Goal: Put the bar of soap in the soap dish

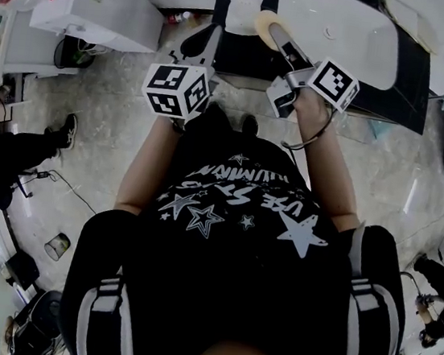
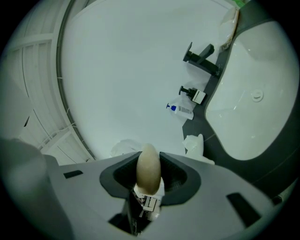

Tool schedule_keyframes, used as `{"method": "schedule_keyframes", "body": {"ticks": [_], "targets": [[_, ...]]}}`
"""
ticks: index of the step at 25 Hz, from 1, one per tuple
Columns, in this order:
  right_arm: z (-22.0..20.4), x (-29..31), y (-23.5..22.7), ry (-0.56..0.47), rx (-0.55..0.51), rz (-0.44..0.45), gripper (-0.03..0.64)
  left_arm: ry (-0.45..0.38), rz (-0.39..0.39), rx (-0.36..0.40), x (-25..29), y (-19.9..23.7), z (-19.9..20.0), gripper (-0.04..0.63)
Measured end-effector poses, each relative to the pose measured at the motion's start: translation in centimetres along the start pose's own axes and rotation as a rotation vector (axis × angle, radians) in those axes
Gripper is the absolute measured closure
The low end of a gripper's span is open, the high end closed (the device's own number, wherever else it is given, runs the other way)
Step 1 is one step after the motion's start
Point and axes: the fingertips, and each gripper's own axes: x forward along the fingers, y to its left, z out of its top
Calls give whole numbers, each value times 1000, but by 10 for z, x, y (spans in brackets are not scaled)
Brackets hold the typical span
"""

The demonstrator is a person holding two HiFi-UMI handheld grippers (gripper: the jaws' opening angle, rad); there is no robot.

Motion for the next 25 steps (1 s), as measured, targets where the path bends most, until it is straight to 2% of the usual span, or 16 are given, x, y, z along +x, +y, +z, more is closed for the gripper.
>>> {"method": "schedule_keyframes", "body": {"ticks": [4, 11, 16, 20, 25], "targets": [[2, 13, -6, -18, -10, -44, 499, 15, -25, -3, 14, 17, 1, 584], [12, 44, -24, -86, -81, -118, 499, 79, -121, -6, 56, 42, -6, 584], [19, 65, -46, -62, -240, -239, 499, 118, -164, -4, 79, 64, -13, 584], [17, 81, -60, 20, -402, -340, 499, 151, -206, -12, 94, 74, -21, 584], [15, 102, -67, 123, -570, -412, 499, 188, -260, 7, 112, 77, -29, 584]]}}
